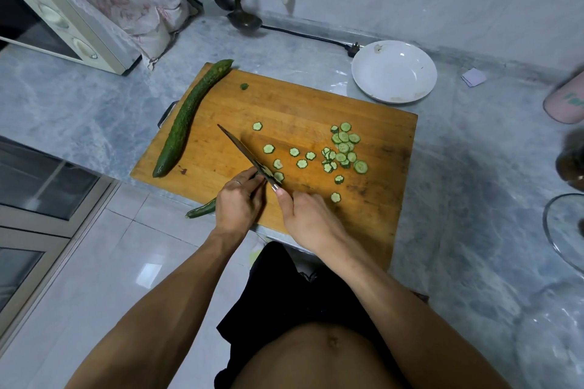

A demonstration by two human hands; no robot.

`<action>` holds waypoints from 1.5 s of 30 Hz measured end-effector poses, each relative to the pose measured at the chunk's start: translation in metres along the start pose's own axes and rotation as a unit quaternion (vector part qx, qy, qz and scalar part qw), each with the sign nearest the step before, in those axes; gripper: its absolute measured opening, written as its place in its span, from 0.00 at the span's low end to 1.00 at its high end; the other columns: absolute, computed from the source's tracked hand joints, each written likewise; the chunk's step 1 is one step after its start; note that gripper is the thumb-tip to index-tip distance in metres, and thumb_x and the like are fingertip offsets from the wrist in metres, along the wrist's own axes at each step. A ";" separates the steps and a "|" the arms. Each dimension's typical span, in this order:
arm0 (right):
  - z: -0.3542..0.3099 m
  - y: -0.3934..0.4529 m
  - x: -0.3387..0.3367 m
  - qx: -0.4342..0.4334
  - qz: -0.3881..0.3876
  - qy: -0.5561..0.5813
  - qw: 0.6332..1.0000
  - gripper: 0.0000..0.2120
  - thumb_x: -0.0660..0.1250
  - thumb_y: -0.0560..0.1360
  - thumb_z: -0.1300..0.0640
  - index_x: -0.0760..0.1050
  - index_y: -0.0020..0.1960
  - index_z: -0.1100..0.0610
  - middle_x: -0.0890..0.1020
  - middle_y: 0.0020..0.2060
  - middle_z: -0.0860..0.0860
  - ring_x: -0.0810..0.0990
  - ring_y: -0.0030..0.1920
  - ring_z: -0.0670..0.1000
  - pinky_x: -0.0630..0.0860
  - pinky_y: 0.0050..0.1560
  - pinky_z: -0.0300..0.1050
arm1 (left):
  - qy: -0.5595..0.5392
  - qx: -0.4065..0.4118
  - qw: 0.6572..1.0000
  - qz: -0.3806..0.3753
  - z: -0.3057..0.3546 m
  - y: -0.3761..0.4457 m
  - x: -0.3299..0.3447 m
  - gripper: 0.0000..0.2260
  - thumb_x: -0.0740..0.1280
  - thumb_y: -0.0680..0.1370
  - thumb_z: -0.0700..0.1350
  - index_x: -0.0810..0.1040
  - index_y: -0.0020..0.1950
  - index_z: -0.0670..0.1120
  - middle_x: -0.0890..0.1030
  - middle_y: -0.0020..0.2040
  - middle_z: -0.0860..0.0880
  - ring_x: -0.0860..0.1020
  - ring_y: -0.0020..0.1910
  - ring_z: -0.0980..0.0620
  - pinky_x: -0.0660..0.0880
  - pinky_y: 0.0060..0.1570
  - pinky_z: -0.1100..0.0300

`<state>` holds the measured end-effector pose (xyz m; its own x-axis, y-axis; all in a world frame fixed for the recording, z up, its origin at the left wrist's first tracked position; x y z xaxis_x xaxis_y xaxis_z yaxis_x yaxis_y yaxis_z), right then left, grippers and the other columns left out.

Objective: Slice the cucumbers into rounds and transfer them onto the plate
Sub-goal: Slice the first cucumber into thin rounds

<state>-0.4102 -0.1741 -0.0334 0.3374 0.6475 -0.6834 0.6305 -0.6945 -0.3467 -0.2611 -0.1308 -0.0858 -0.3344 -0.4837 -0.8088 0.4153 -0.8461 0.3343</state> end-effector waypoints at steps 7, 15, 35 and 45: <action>0.014 0.010 -0.008 0.017 0.003 0.027 0.999 0.28 0.45 0.83 0.40 0.70 0.37 0.56 0.78 0.36 0.55 0.77 0.41 0.60 0.73 0.39 0.50 | -0.012 0.014 1.000 -0.009 0.002 -0.004 -0.004 0.14 0.64 0.76 0.44 0.84 0.55 0.42 0.82 0.59 0.43 0.83 0.50 0.43 0.81 0.44 0.53; 0.029 0.005 -0.028 0.023 0.010 0.031 0.999 0.30 0.45 0.84 0.41 0.70 0.35 0.58 0.72 0.28 0.52 0.73 0.31 0.54 0.64 0.31 0.47 | -0.008 -0.003 1.000 -0.001 -0.003 -0.002 -0.003 0.10 0.68 0.74 0.41 0.85 0.53 0.42 0.83 0.57 0.42 0.84 0.49 0.42 0.81 0.44 0.52; -0.005 -0.024 -0.015 -0.018 -0.020 -0.001 1.000 0.26 0.45 0.84 0.41 0.67 0.37 0.55 0.72 0.32 0.52 0.75 0.40 0.57 0.67 0.37 0.48 | -0.010 0.017 1.000 -0.005 -0.002 -0.002 -0.001 0.15 0.61 0.77 0.46 0.85 0.50 0.40 0.84 0.55 0.45 0.82 0.48 0.45 0.77 0.39 0.58; 0.002 0.001 -0.001 0.035 -0.026 0.035 0.998 0.24 0.46 0.84 0.41 0.69 0.44 0.57 0.79 0.48 0.62 0.77 0.50 0.62 0.67 0.42 0.47 | 0.004 0.010 1.000 -0.007 -0.004 -0.004 0.004 0.10 0.68 0.74 0.40 0.85 0.51 0.41 0.83 0.56 0.42 0.83 0.49 0.43 0.79 0.42 0.56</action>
<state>-0.4114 -0.1756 -0.0342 0.3547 0.7023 -0.6172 0.5994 -0.6775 -0.4264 -0.2609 -0.1288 -0.0926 -0.3327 -0.4701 -0.8175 0.3936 -0.8570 0.3326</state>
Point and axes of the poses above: each hand's wrist, its own y-axis towards the middle knuckle, its own x-axis out of the palm, z = x × y, the point moved 7 cm from there along y, towards the middle knuckle
